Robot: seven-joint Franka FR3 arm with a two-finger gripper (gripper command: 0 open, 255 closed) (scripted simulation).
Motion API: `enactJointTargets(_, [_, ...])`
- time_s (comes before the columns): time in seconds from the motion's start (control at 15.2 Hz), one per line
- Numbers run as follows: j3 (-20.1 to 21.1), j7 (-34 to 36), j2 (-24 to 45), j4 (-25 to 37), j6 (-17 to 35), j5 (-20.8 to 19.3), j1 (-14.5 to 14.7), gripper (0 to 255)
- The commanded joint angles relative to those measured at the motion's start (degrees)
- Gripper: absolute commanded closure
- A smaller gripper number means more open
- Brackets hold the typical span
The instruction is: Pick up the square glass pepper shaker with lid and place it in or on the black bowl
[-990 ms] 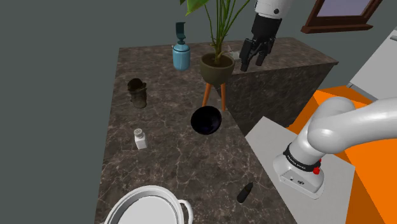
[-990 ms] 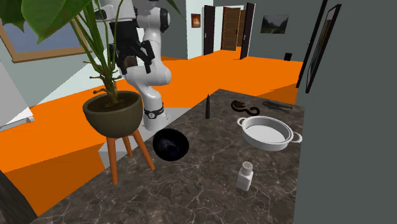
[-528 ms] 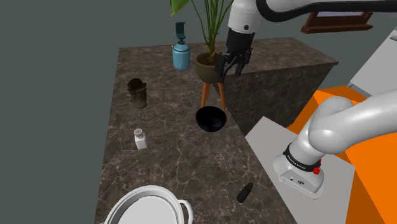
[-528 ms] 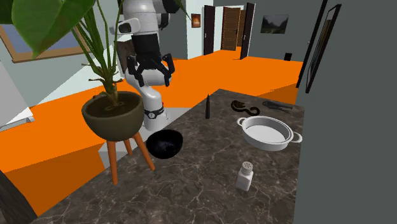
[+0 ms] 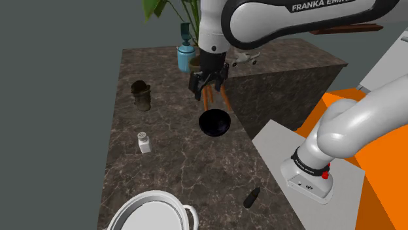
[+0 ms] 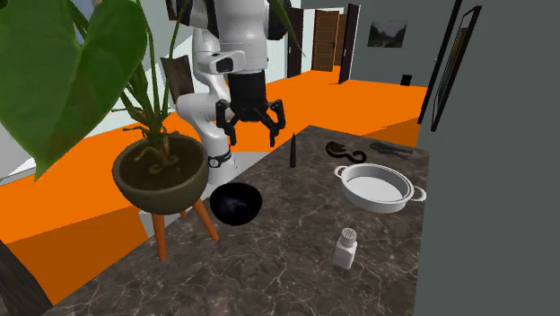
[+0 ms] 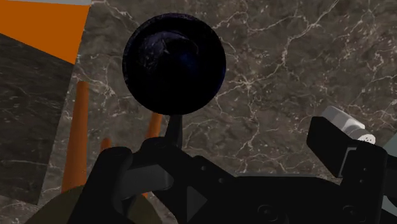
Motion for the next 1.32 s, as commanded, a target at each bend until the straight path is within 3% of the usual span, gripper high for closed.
enactJointTargets(0.0, [2.3, 2.5, 3.8, 1.7, 2.3, -1.2, -0.1, 0])
enactJointTargets(0.33, [7.7, 10.1, 14.8, 8.2, 6.0, -6.7, 0.0, 0])
enactJointTargets(0.66, [11.1, 18.8, 27.3, 16.8, 7.5, -15.4, 2.0, 0])
enactJointTargets(0.92, [11.5, 25.0, 37.8, 25.4, 6.7, -22.9, 5.9, 0])
enactJointTargets(1.25, [9.7, 30.1, 50.7, 38.6, 3.6, -30.5, 13.0, 0])
